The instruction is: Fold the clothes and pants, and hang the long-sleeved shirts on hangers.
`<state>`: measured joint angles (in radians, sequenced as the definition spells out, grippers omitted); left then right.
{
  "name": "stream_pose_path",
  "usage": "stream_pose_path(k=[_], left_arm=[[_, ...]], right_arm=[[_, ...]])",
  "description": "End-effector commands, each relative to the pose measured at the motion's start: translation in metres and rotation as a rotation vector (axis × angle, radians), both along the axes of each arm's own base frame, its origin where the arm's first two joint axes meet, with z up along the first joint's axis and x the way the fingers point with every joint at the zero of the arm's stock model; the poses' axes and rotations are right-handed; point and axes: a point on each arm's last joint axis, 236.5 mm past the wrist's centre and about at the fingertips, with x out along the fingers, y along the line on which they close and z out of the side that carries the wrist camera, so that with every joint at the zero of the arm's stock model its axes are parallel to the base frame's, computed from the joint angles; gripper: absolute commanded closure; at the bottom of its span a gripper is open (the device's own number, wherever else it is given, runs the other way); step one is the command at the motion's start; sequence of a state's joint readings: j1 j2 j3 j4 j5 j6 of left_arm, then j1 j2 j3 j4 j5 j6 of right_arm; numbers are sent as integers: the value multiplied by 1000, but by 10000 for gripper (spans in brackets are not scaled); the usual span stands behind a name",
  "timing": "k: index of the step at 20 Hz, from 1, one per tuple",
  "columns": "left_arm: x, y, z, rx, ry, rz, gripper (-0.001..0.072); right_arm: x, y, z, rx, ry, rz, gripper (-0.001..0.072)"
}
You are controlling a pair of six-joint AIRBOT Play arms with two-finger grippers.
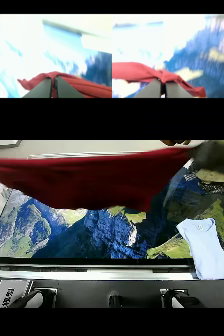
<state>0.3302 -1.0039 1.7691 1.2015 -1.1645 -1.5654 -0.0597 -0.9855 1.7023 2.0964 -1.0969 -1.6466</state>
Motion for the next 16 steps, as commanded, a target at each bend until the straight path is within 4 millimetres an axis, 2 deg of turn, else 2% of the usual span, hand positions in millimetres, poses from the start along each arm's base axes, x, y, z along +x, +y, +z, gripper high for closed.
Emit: stream_pose_path(k=[1,3,5,7,8,10,12,14,16], left_arm=[[-91,7,87,60,-210,167,696],[-126,6,102,83,-259,210,696],[-146,12,107,121,-273,256,696],[-150,16,107,133,-273,276,695],[-147,15,105,127,-265,268,696],[-131,12,90,108,-207,234,695],[-96,2,50,101,-71,131,695],[-52,-6,-10,77,96,12,696],[-5,-3,-82,33,259,-47,695]], right_arm=[[-86,-3,96,22,-248,-45,686],[-126,-6,123,57,-338,-73,686],[-151,-12,140,102,-394,-110,686],[-156,-17,142,126,-394,-134,686],[-150,-19,137,125,-370,-147,686],[-126,-22,116,109,-286,-157,685],[-82,-23,79,98,-139,-156,685],[-32,-25,27,74,42,-155,685],[23,-28,-49,47,274,-149,685]])
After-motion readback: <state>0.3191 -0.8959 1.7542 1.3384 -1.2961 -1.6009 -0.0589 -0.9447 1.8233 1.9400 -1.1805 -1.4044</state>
